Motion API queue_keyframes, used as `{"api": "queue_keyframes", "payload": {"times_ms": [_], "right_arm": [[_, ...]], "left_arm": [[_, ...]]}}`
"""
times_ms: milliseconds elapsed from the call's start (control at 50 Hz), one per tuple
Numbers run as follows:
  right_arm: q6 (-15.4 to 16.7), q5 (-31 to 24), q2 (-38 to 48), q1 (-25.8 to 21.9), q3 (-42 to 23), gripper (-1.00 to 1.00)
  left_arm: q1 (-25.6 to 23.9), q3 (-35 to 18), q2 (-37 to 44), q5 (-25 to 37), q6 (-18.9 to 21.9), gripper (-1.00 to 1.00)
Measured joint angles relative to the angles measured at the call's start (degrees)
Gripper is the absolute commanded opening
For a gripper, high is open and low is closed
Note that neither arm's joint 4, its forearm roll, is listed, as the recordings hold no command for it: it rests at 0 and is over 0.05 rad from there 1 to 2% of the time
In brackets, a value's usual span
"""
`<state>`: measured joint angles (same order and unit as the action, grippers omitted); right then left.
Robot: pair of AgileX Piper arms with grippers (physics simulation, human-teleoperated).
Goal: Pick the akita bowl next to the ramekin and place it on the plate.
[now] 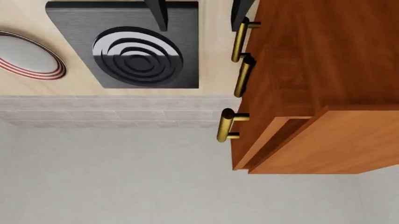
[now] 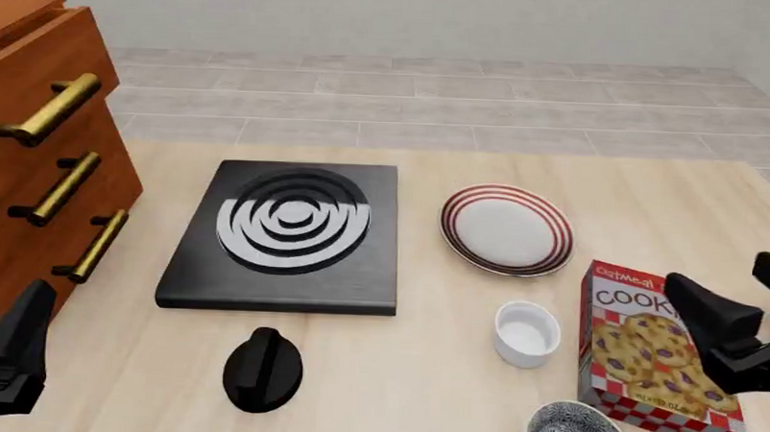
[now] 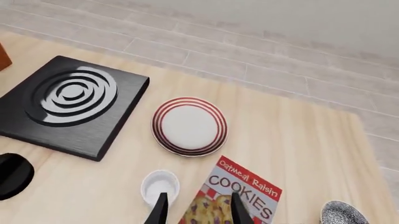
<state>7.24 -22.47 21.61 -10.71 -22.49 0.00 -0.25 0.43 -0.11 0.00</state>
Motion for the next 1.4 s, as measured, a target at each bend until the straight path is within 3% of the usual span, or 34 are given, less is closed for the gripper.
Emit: {"api": "queue_keyframes", "payload": {"times_ms": [320, 680, 1400], "right_arm": [[1.5, -3.7, 2.1, -0.9, -1.4, 1.0], [1.0, -6.6, 5.2, -1.5, -1.4, 1.0], [-3.7, -11.3, 6.9, 1.9, 0.6, 1.0]], "left_arm": [[0.0, 0.0, 0.0, 0.0, 0.0, 1.0], [0.0, 0.0, 0.0, 0.0, 0.0, 1.0], [0.0, 0.0, 0.0, 0.0, 0.0, 1.0]]}}
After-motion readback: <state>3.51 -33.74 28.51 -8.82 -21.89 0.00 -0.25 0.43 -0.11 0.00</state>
